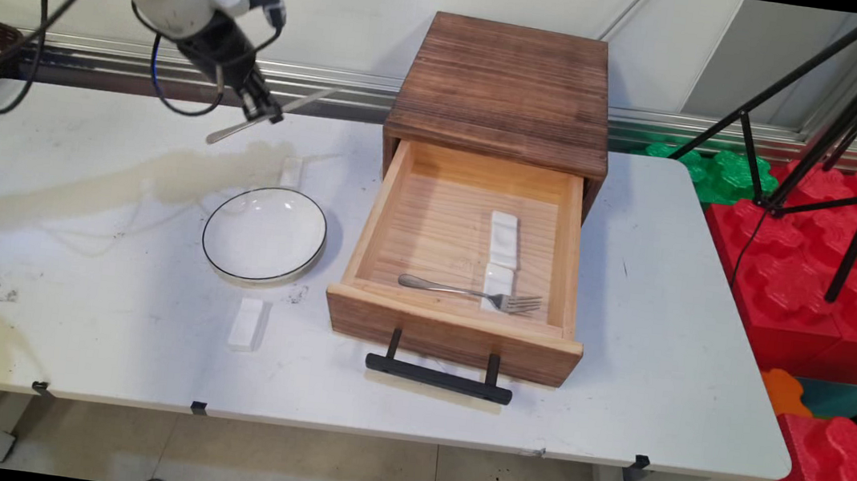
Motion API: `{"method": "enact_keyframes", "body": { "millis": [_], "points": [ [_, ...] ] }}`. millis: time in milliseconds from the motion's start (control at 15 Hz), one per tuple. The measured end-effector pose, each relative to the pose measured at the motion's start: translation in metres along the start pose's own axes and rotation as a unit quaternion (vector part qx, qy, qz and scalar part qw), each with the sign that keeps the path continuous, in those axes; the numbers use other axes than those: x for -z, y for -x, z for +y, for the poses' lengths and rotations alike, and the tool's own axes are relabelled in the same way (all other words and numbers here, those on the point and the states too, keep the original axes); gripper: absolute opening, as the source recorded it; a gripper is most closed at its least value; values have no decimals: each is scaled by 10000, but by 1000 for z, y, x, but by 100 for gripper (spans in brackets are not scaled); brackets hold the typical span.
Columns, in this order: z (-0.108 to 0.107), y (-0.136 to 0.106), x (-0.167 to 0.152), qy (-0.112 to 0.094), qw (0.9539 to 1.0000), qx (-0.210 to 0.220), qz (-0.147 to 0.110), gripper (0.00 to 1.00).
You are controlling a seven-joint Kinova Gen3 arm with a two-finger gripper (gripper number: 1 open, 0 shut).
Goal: Place the picked object into the drawer
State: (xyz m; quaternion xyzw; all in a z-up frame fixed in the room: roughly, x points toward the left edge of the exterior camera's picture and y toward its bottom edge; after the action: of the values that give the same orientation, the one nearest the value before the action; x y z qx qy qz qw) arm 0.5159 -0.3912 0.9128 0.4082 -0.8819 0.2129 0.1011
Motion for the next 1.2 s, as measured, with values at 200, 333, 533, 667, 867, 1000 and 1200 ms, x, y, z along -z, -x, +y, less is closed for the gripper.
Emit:
{"method": "enact_keyframes", "body": {
  "millis": [200, 333, 533, 667, 867, 1000, 1200],
  "points": [
    [9, -18, 21, 53, 9995, -122, 278, 0],
    [16, -32, 35, 110, 9986, -224, 474, 0],
    [29, -55, 55, 230, 9959, -421, 771, 0],
    [39, -70, 65, 323, 9935, -543, 942, 0],
    [52, -90, 77, 458, 9897, -704, 1161, 0],
    [61, -104, 82, 556, 9865, -823, 1299, 0],
    [79, -130, 87, 749, 9801, -1025, 1526, 0]
  ]
}}
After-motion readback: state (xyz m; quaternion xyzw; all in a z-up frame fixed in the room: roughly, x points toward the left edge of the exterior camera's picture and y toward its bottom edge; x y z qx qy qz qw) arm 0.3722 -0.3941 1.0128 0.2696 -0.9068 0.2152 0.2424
